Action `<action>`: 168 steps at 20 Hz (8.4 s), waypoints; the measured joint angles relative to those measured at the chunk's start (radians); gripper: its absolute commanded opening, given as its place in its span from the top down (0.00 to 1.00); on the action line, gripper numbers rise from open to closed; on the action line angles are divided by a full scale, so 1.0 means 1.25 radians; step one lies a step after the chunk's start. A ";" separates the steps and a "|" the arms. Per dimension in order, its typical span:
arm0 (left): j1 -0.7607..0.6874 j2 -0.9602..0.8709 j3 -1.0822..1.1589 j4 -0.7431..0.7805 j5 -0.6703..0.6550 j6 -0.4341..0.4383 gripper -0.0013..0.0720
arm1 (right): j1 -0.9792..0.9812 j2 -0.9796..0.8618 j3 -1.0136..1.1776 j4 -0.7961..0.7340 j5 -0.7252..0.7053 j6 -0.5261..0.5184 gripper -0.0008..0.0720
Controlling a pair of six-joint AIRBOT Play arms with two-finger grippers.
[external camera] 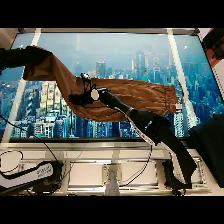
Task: Fold the clothes and pants, and hang the long-sleeved shirts on hangers.
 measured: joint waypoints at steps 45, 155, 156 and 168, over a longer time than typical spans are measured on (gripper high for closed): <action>-0.517 -0.403 -0.004 -0.020 0.173 -0.064 0.03 | -0.409 0.406 0.001 -0.404 0.419 -0.128 0.93; -0.652 0.014 0.156 1.183 0.142 -0.676 0.96 | -0.357 0.261 -0.228 -0.148 0.161 -0.141 0.93; -0.650 0.006 0.156 1.194 0.140 -0.683 0.96 | -0.364 0.261 -0.227 -0.161 0.182 -0.142 0.93; -0.633 0.020 0.178 1.228 0.143 -0.751 0.96 | -0.268 0.236 -0.229 -0.138 0.157 -0.167 0.94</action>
